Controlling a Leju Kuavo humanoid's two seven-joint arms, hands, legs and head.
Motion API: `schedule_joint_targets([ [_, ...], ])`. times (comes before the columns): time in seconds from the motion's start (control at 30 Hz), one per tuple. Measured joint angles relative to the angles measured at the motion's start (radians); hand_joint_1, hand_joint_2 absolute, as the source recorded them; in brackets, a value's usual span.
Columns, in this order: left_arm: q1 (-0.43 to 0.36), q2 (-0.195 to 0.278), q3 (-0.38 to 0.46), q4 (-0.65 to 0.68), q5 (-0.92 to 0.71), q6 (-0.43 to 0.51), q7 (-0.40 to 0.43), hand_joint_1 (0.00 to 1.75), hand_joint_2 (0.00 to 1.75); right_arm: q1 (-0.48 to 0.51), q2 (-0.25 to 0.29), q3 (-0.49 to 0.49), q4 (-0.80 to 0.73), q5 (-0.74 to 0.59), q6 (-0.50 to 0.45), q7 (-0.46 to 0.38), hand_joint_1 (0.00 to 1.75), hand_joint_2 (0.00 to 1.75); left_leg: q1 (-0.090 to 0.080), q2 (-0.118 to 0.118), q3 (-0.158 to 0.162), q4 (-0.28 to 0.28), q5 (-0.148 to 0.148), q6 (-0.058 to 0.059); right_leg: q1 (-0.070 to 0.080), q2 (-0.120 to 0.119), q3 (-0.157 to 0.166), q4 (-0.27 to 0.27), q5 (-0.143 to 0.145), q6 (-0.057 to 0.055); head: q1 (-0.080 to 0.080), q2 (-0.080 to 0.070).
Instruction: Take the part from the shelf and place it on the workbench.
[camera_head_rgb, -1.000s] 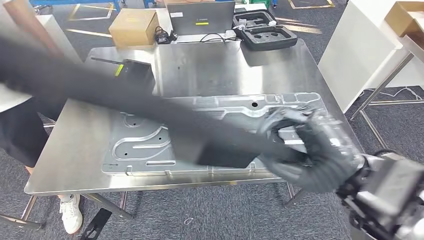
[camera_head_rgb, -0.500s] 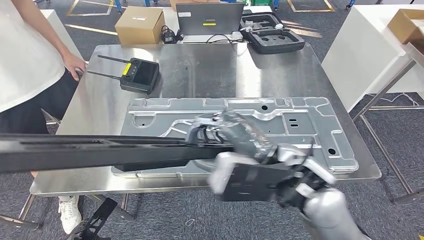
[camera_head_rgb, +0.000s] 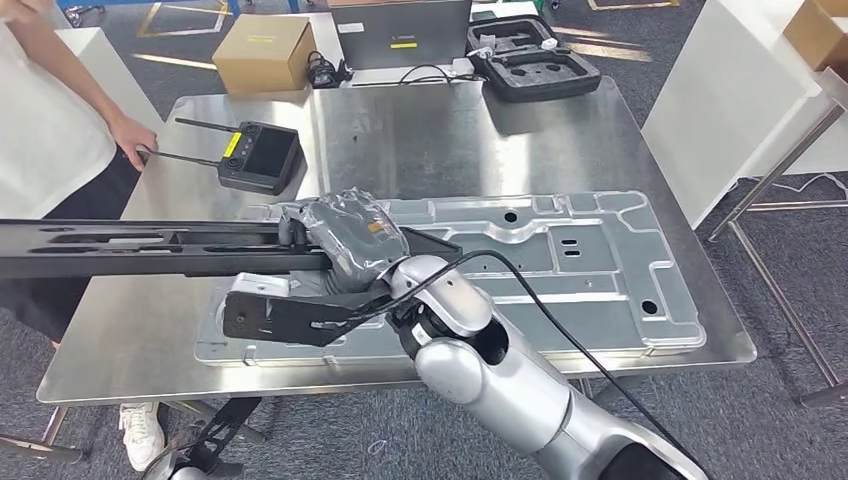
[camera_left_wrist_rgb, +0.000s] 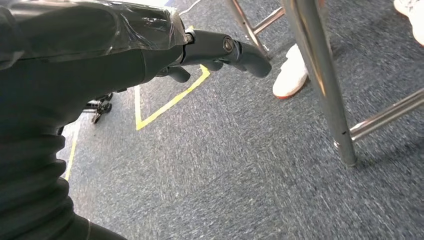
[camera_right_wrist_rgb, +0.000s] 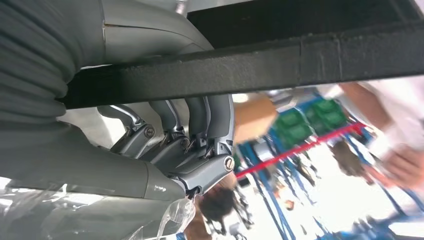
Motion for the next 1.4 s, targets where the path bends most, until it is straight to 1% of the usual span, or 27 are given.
schedule_joint_targets([
  [0.03, 0.000, -0.001, -0.003, 0.000, -0.001, -0.001, 0.000, 0.00, 1.75, -0.008, 0.006, 0.002, 0.038, 0.004, -0.007, -0.001, 1.75, 1.75, 0.001, 0.001, -0.007, -0.003, 0.017, -0.002, 0.000, 0.001, 0.001, 0.000, -0.002, 0.000, 0.000, 0.000],
  [0.07, 0.000, -0.002, -0.007, 0.000, 0.000, -0.002, 0.000, 0.00, 1.75, -0.017, 0.012, 0.004, 0.073, 0.009, -0.013, -0.001, 1.75, 1.75, 0.002, 0.002, 0.008, -0.051, 0.054, -0.004, -0.001, 0.003, 0.003, 0.002, -0.004, 0.002, 0.000, 0.000],
  [0.13, 0.000, -0.004, -0.014, 0.000, 0.003, -0.002, 0.000, 0.00, 1.75, -0.041, 0.022, 0.006, 0.138, 0.020, -0.033, 0.003, 1.75, 1.75, 0.005, 0.003, 0.071, -0.204, 0.133, -0.007, 0.001, 0.006, 0.004, 0.007, -0.012, 0.010, 0.000, 0.000],
  [0.17, 0.000, -0.006, -0.018, 0.000, 0.005, -0.002, 0.000, 0.00, 1.75, -0.055, 0.024, 0.006, 0.169, 0.027, -0.047, 0.008, 1.75, 1.75, 0.005, 0.003, 0.095, -0.261, 0.155, -0.004, 0.003, 0.008, 0.003, 0.011, -0.015, 0.015, 0.000, 0.000],
  [0.2, 0.000, -0.007, -0.020, 0.000, 0.006, -0.002, 0.000, 0.00, 1.75, -0.068, 0.025, 0.006, 0.199, 0.035, -0.060, 0.016, 1.75, 1.75, 0.005, 0.002, 0.108, -0.291, 0.162, 0.000, 0.005, 0.009, 0.001, 0.013, -0.017, 0.019, 0.001, 0.000],
  [0.27, 0.001, -0.010, -0.022, 0.000, 0.009, -0.003, 0.000, 0.00, 1.75, -0.088, 0.026, 0.005, 0.261, 0.053, -0.080, 0.032, 1.75, 1.75, 0.002, 0.001, 0.109, -0.298, 0.158, 0.014, 0.007, 0.010, -0.003, 0.014, -0.017, 0.024, 0.002, 0.000],
  [0.33, 0.000, -0.012, -0.023, 0.000, 0.010, -0.005, 0.002, 0.00, 1.75, -0.106, 0.026, 0.004, 0.316, 0.069, -0.091, 0.043, 1.75, 1.75, 0.003, 0.000, 0.111, -0.299, 0.158, 0.028, 0.004, 0.008, -0.011, 0.034, -0.033, 0.033, 0.002, 0.000],
  [0.4, -0.001, -0.011, -0.023, 0.000, 0.010, -0.009, -0.001, 0.00, 1.75, -0.128, 0.029, 0.004, 0.368, 0.083, -0.104, 0.046, 1.75, 1.75, 0.007, 0.001, 0.118, -0.301, 0.156, 0.041, 0.000, 0.003, -0.047, 0.126, -0.089, 0.048, 0.004, 0.000],
  [0.47, 0.003, -0.010, -0.023, 0.000, 0.008, -0.016, -0.008, 0.00, 1.75, -0.142, 0.038, 0.004, 0.419, 0.097, -0.117, 0.044, 1.75, 1.75, 0.006, 0.001, 0.129, -0.301, 0.150, 0.049, -0.005, -0.002, -0.103, 0.266, -0.151, 0.061, 0.004, 0.000],
  [0.5, 0.005, -0.010, -0.023, 0.000, 0.007, -0.020, -0.012, 0.00, 1.75, -0.146, 0.044, 0.004, 0.442, 0.102, -0.119, 0.043, 1.75, 1.75, 0.006, 0.001, 0.134, -0.301, 0.147, 0.051, -0.007, -0.003, -0.122, 0.310, -0.160, 0.062, 0.004, 0.000],
  [0.53, 0.007, -0.010, -0.023, 0.000, 0.005, -0.022, -0.015, 0.00, 1.75, -0.150, 0.051, 0.004, 0.461, 0.105, -0.119, 0.043, 1.75, 1.75, 0.007, 0.000, 0.139, -0.301, 0.144, 0.052, -0.008, -0.003, -0.127, 0.317, -0.147, 0.060, 0.004, 0.000],
  [0.57, 0.006, -0.010, -0.024, 0.000, 0.004, -0.024, -0.017, 0.00, 1.75, -0.157, 0.059, 0.004, 0.475, 0.107, -0.119, 0.043, 1.75, 1.75, 0.007, -0.002, 0.142, -0.301, 0.142, 0.051, -0.008, -0.003, -0.116, 0.283, -0.115, 0.055, 0.005, 0.000],
  [0.63, 0.003, -0.010, -0.026, 0.000, 0.001, -0.025, -0.018, 0.00, 1.75, -0.181, 0.077, 0.005, 0.499, 0.100, -0.117, 0.046, 1.75, 1.75, 0.007, -0.003, 0.145, -0.301, 0.138, 0.046, -0.003, -0.003, -0.063, 0.139, -0.031, 0.036, 0.004, 0.000],
  [0.7, 0.001, -0.009, -0.028, 0.000, -0.002, -0.026, -0.018, 0.00, 1.75, -0.201, 0.091, 0.006, 0.515, 0.088, -0.113, 0.052, 0.87, 0.87, 0.006, -0.002, 0.143, -0.302, 0.138, 0.038, 0.006, -0.002, -0.025, 0.035, 0.009, 0.022, 0.004, 0.000],
  [0.77, 0.002, -0.010, -0.031, 0.000, -0.008, -0.025, -0.017, 0.00, 1.75, -0.205, 0.100, 0.007, 0.530, 0.074, -0.111, 0.060, 0.00, 0.00, 0.005, -0.002, 0.141, -0.306, 0.139, 0.027, 0.013, -0.001, -0.017, 0.014, 0.005, 0.016, 0.006, 0.000],
  [0.83, 0.004, -0.010, -0.038, 0.000, -0.015, -0.019, -0.013, 0.00, 1.75, -0.207, 0.110, 0.009, 0.545, 0.053, -0.113, 0.073, 0.00, 0.00, 0.007, -0.001, 0.136, -0.302, 0.128, 0.018, 0.007, -0.001, -0.009, 0.000, 0.003, 0.010, 0.006, 0.000],
  [0.9, 0.008, -0.009, -0.044, 0.000, -0.017, -0.011, -0.005, 0.00, 1.75, -0.214, 0.118, 0.010, 0.561, 0.031, -0.125, 0.088, 0.00, 0.00, 0.006, 0.001, 0.109, -0.237, 0.077, 0.015, 0.000, -0.002, -0.003, -0.011, 0.007, 0.006, 0.005, 0.000],
  [0.97, 0.010, -0.008, -0.046, 0.000, -0.015, -0.006, 0.001, 0.00, 0.87, -0.221, 0.120, 0.011, 0.583, 0.015, -0.145, 0.095, 0.00, 0.00, 0.003, 0.001, 0.053, -0.095, 0.005, 0.016, 0.001, -0.001, -0.001, -0.012, 0.007, 0.004, 0.003, 0.000],
  [1.0, 0.011, -0.008, -0.046, 0.000, -0.013, -0.005, 0.004, 0.00, 0.44, -0.221, 0.120, 0.011, 0.595, 0.009, -0.155, 0.096, 0.00, 0.00, 0.002, 0.001, 0.027, -0.033, -0.016, 0.015, 0.002, -0.001, -0.001, -0.011, 0.006, 0.003, 0.003, 0.000],
  [1.03, 0.011, -0.008, -0.047, 0.000, -0.011, -0.005, 0.004, 0.00, 0.00, -0.221, 0.120, 0.011, 0.605, 0.006, -0.165, 0.095, 0.00, 0.00, 0.002, 0.002, 0.015, -0.004, -0.015, 0.013, 0.001, 0.000, -0.001, -0.011, 0.006, 0.004, 0.003, 0.000],
  [1.07, 0.012, -0.008, -0.047, 0.000, -0.009, -0.005, 0.005, 0.00, 0.00, -0.220, 0.120, 0.011, 0.613, 0.004, -0.173, 0.094, 0.00, 0.00, 0.004, 0.002, 0.019, -0.015, 0.008, 0.008, 0.000, 0.002, 0.000, -0.010, 0.004, 0.005, 0.003, 0.000],
  [1.13, 0.013, -0.007, -0.047, 0.000, -0.004, -0.003, 0.005, 0.00, 0.00, -0.223, 0.125, 0.011, 0.628, 0.005, -0.189, 0.091, 0.00, 0.00, 0.013, 0.004, 0.067, -0.141, 0.093, -0.008, -0.004, 0.008, -0.001, -0.004, 0.000, 0.012, 0.002, 0.000],
  [1.17, 0.013, -0.008, -0.048, 0.000, -0.001, -0.001, 0.005, 0.00, 0.00, -0.228, 0.127, 0.011, 0.635, 0.006, -0.196, 0.089, 0.00, 0.00, 0.015, 0.004, 0.095, -0.207, 0.123, -0.014, -0.002, 0.010, -0.004, 0.001, -0.002, 0.017, 0.001, 0.000],
  [1.2, 0.011, -0.008, -0.048, 0.000, 0.002, 0.001, 0.006, 0.00, 0.00, -0.232, 0.130, 0.011, 0.642, 0.009, -0.203, 0.088, 0.00, 0.00, 0.018, 0.003, 0.115, -0.256, 0.136, -0.013, 0.000, 0.012, -0.009, 0.008, -0.004, 0.022, 0.001, 0.000],
  [1.23, 0.010, -0.009, -0.049, 0.000, 0.004, 0.003, 0.010, 0.00, 0.00, -0.236, 0.131, 0.011, 0.649, 0.011, -0.209, 0.087, 0.00, 0.00, 0.019, 0.002, 0.123, -0.277, 0.134, -0.009, 0.003, 0.014, -0.015, 0.013, -0.004, 0.026, 0.002, 0.000],
  [1.33, 0.009, -0.010, -0.051, 0.001, 0.004, 0.006, 0.025, 0.00, 0.00, -0.236, 0.131, 0.011, 0.661, 0.015, -0.214, 0.083, 0.00, 0.00, 0.019, 0.000, 0.122, -0.279, 0.125, 0.012, 0.004, 0.013, -0.025, 0.025, -0.011, 0.037, 0.006, 0.000],
  [1.4, 0.010, -0.010, -0.051, 0.001, 0.004, 0.007, 0.029, 0.00, 0.00, -0.234, 0.132, 0.011, 0.664, 0.012, -0.213, 0.079, 0.00, 0.00, 0.022, 0.000, 0.131, -0.281, 0.123, 0.026, 0.000, 0.002, -0.036, 0.075, -0.058, 0.055, 0.009, 0.000],
])
